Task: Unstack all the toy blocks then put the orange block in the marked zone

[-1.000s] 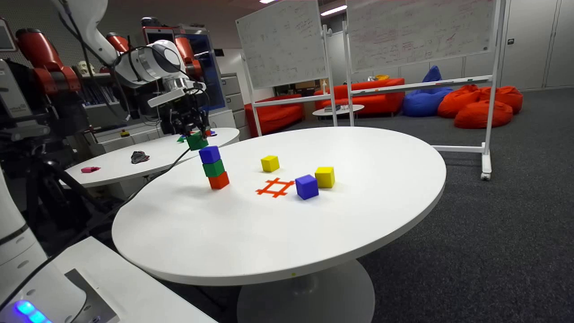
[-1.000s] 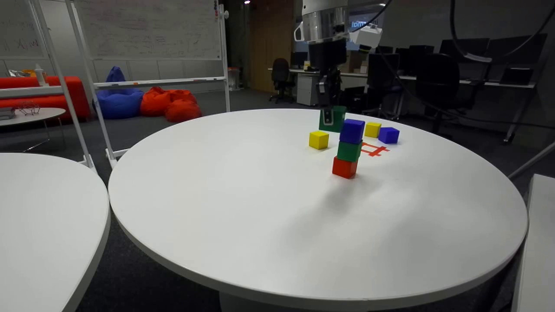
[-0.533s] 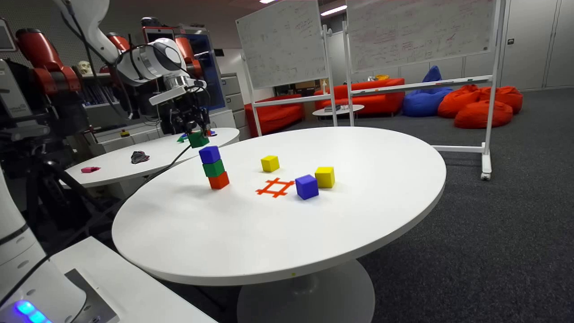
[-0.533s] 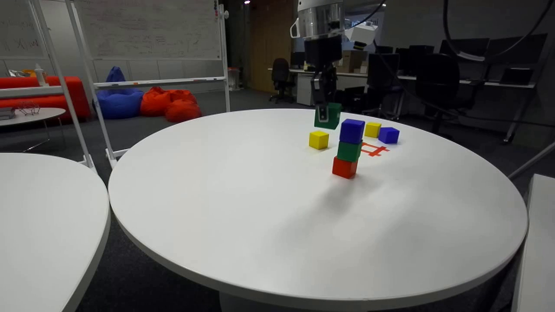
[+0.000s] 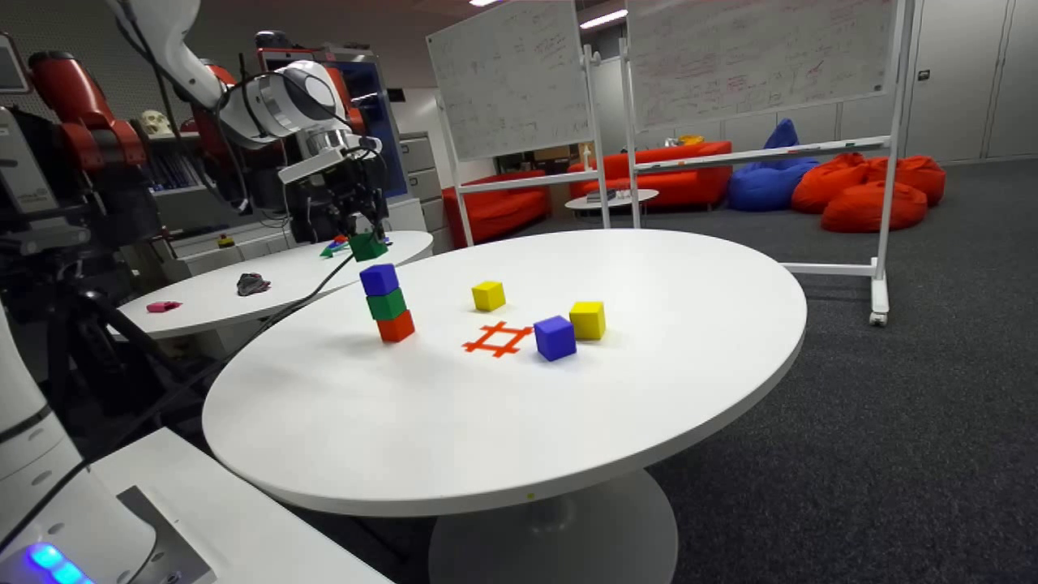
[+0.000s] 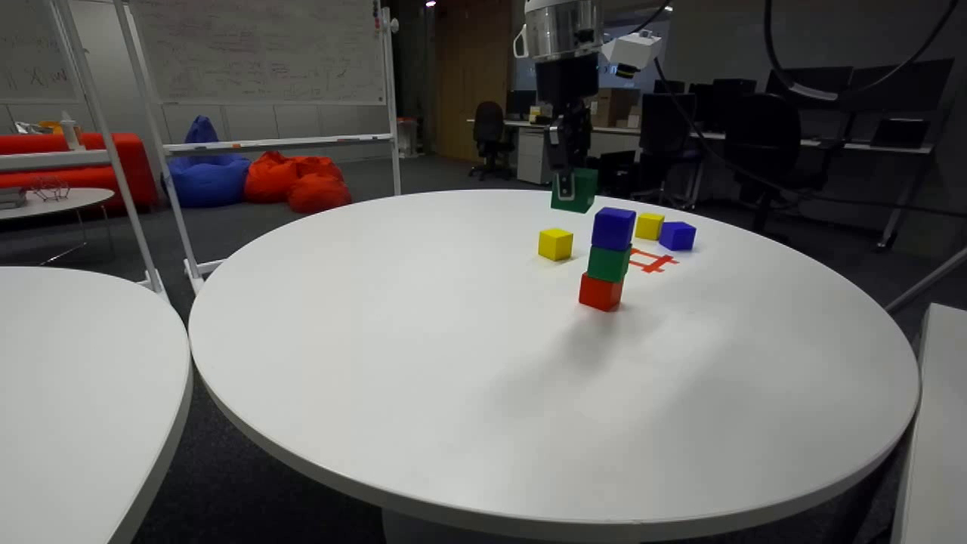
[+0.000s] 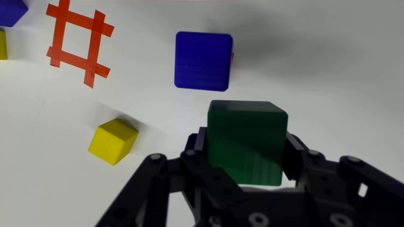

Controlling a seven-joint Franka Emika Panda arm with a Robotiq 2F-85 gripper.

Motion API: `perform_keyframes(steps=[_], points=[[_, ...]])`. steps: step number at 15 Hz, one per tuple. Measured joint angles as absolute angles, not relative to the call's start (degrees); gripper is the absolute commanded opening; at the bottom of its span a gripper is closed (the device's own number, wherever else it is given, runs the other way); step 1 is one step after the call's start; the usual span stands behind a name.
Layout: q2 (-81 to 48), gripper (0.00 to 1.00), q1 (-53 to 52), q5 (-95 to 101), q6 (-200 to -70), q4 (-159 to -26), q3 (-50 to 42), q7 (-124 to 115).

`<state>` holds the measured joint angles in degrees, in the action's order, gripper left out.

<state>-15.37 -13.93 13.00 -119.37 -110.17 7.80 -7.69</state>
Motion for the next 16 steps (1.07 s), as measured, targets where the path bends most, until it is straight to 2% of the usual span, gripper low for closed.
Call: perform_keyframes(steps=[16], points=[[-11.9,0.31,-7.0,12.0,-120.7,-116.4,4.3,-7.7]])
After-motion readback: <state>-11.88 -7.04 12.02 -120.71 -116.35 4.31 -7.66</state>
